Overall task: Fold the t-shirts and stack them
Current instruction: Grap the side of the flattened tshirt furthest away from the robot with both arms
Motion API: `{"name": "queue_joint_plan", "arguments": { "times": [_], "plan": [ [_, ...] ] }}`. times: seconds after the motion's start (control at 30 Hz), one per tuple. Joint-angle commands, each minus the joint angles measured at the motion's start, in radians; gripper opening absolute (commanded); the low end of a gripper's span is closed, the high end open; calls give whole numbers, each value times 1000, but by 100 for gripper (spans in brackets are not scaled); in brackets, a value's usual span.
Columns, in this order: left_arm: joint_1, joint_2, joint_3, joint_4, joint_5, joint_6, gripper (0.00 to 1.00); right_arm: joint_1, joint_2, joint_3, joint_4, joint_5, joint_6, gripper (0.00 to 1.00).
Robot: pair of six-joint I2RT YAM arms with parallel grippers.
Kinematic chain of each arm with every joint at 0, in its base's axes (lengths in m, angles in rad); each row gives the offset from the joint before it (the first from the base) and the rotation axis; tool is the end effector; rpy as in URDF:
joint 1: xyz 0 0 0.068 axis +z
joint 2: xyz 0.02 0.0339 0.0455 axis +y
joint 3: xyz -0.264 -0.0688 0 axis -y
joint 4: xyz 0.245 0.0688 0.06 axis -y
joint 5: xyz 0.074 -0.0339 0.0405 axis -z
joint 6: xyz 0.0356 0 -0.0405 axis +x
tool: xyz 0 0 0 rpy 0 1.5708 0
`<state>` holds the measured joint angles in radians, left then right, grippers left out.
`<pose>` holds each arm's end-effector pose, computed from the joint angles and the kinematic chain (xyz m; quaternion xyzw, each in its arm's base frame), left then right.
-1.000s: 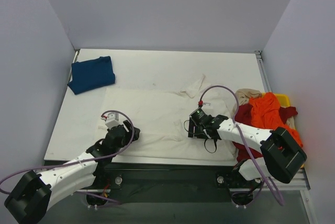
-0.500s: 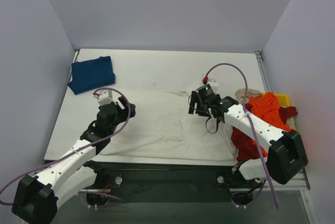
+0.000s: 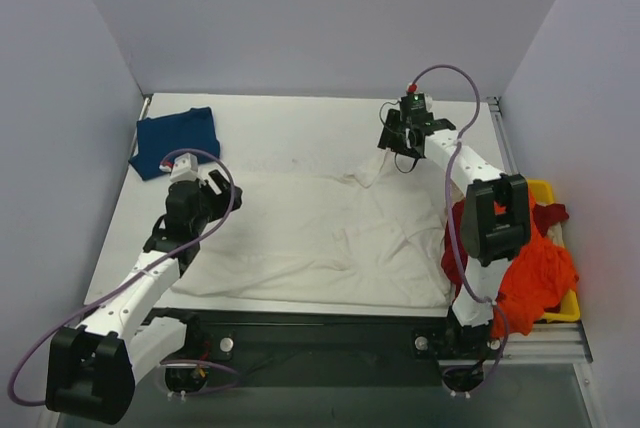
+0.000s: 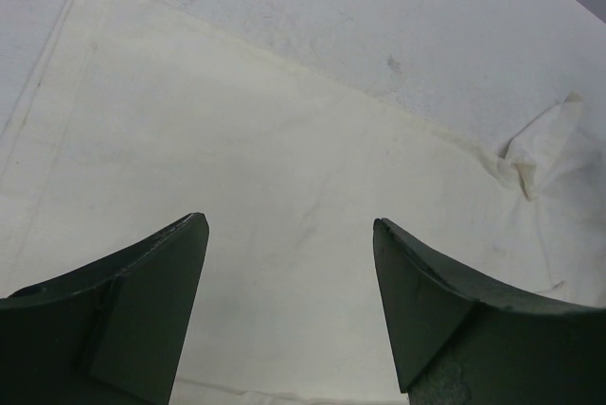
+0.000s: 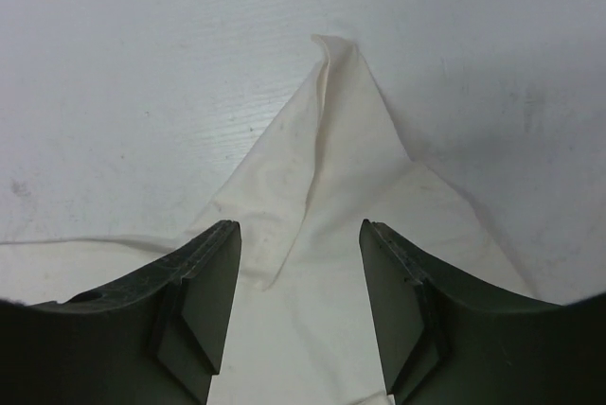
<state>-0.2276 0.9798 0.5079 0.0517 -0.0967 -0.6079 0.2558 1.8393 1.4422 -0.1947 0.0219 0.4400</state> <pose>0.2135 -0.0459 0.2301 -0.1842 0.8180 -0.1834 0.5132 0.4163 0.1081 0.2675 0.0863 0.8783 0.1512 0.4453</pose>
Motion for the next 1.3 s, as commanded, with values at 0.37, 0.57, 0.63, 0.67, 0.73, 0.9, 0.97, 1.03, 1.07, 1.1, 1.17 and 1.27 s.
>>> {"name": "queue_joint_plan", "arguments": {
  "times": [0.37, 0.57, 0.63, 0.67, 0.73, 0.9, 0.97, 1.03, 1.07, 1.1, 1.17, 1.27],
  "plan": [
    [106, 22, 47, -1, 97, 59, 81, -32, 337, 282, -69, -46, -52, 52],
    [134, 56, 47, 17, 135, 59, 81, -43, 399, 334, -78, -66, -49, 48],
    [137, 63, 47, 25, 129, 60, 81, -44, 413, 348, -77, -86, -52, 45],
    [142, 72, 49, 28, 123, 62, 81, -46, 428, 354, -80, -91, -52, 44],
    [152, 108, 55, 31, 106, 68, 81, -47, 436, 366, -83, -103, -52, 41],
    [192, 207, 124, 23, 42, 94, 81, -46, 423, 345, -83, -109, -58, 18],
    [197, 279, 174, 22, 19, 114, 80, -47, 405, 331, -81, -108, -57, 6],
    [206, 368, 217, 20, 3, 126, 78, -46, 382, 310, -78, -108, -55, 0],
    [208, 399, 240, 14, 5, 141, 76, -47, 373, 304, -77, -108, -53, 0],
    [212, 431, 295, 8, 17, 152, 75, -47, 365, 296, -77, -108, -52, 0],
    [218, 525, 351, -15, 26, 175, 71, -47, 338, 274, -72, -106, -50, 0],
    [220, 626, 463, -39, -4, 198, 62, -49, 310, 251, -69, -109, -50, 0]
  ]
}}
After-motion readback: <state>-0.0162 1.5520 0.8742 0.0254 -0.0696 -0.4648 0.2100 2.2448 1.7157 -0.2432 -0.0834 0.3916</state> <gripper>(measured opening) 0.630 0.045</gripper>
